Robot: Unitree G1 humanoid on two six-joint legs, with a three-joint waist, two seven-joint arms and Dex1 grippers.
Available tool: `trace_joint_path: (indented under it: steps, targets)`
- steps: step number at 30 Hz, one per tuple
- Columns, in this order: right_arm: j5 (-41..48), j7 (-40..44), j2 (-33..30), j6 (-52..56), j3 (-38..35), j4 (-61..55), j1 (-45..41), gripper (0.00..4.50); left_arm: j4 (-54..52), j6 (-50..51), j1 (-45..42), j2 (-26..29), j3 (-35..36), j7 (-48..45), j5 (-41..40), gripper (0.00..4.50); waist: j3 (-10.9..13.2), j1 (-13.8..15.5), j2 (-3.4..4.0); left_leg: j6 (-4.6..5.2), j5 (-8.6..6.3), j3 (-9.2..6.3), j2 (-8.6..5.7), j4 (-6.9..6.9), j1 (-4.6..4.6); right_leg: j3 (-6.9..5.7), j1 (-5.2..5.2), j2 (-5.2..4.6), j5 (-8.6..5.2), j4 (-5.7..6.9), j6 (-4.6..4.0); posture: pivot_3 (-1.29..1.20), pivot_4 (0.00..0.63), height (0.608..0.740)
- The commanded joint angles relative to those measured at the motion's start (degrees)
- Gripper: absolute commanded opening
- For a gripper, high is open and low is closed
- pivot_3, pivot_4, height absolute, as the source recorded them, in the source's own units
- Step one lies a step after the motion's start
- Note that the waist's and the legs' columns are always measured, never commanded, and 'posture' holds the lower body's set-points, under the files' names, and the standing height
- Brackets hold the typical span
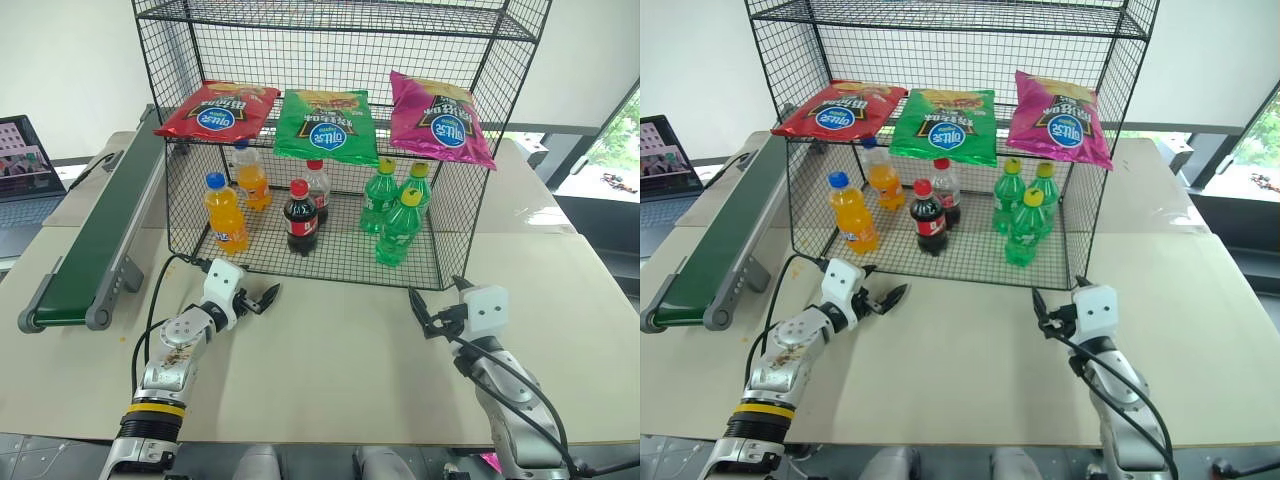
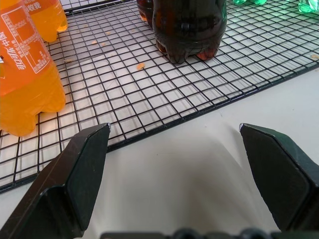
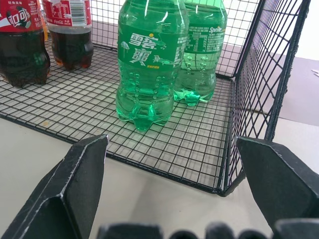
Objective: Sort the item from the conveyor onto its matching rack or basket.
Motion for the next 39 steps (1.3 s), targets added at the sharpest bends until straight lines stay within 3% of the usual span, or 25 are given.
trace_joint_path:
  steps: [1,39]
  targets:
    - [-0.2,-0.1,-0.1,-1.8,-0.8,-2.3,0.4,4.50,-2.5,-1.0,-0.3,0.7,0.3,-0.1,0.3,4.42,0.0,0.0,0.00,0.00,0.00,0.00,0.00,0.00,0.00,0.00,0.00,0.00,0.00,0.00,0.00,0.00,0.150,0.740]
    - [-1.2,-0.6,0.5,-0.9,-0.9,-3.3,-0.2,4.50,-3.6,-1.3,-1.3,0.2,0.1,1.3,1.0,4.42,0.0,0.0,0.02,0.00,0.00,-0.13,0.00,0.02,0.00,-0.10,0.07,0.01,-0.01,-0.01,-0.02,0.00,0.150,0.740]
